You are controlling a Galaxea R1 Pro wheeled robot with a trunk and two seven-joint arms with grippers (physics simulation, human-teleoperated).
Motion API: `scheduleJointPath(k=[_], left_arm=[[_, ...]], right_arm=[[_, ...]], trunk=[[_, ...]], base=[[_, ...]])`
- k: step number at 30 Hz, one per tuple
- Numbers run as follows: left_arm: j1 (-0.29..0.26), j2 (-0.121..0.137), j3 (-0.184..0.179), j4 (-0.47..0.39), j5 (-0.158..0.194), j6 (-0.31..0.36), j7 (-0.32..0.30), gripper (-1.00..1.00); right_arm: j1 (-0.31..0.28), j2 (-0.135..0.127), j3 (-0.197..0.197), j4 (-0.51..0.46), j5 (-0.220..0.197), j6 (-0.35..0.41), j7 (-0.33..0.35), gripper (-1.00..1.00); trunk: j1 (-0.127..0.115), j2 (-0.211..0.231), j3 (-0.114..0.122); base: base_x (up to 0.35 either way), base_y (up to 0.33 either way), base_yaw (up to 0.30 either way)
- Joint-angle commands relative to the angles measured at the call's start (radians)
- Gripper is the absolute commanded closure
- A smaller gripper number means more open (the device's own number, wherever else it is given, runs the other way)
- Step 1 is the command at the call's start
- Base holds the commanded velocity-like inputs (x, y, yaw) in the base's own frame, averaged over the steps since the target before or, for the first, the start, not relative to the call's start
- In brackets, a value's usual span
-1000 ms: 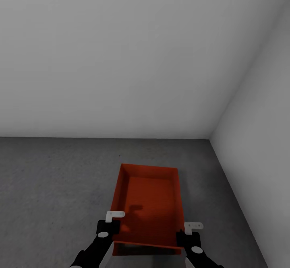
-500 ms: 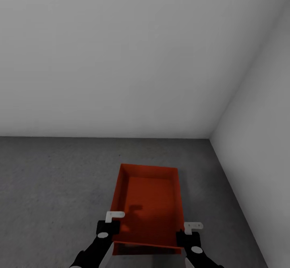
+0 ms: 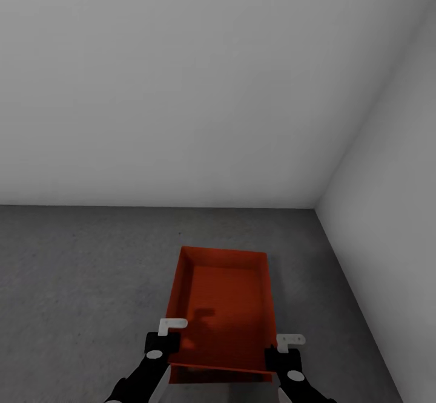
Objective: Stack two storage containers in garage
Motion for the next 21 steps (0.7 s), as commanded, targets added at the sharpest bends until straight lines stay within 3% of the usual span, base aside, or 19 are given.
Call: scheduleJointPath(k=[1,10,18,19,21], left_arm=[[0.0,0.006,-0.004,0.006,-0.005,0.008,0.009,1.0],[0.0,0.005,-0.002,0.006,-0.006,0.007,0.008,1.0],[0.0,0.008,0.003,0.038,-0.001,-0.042,0.008,1.0],[0.0,0.014,-0.008,0.038,0.0,-0.053,0.008,1.0],[0.0,0.014,-0.008,0.038,0.001,-0.054,0.008,1.0]], right_arm=[[-0.001,-0.007,0.002,0.006,-0.016,-0.006,-0.007,1.0],[-0.001,-0.006,0.001,0.007,-0.014,-0.006,-0.007,1.0],[-0.001,-0.003,0.0,0.01,0.011,-0.006,-0.007,1.0],[-0.001,-0.053,0.0,0.01,-0.014,-0.006,-0.007,1.0],[-0.001,-0.053,0.0,0.01,-0.014,-0.005,-0.007,1.0]], trunk=[[0.003,0.0,-0.001],[0.003,0.0,-0.001],[0.003,0.0,-0.001],[0.003,0.0,-0.001],[0.003,0.0,-0.001]], base=[[0.0,0.0,0.0],[0.0,0.0,0.0],[0.0,0.0,0.0],[0.0,0.0,0.0],[0.0,0.0,0.0]])
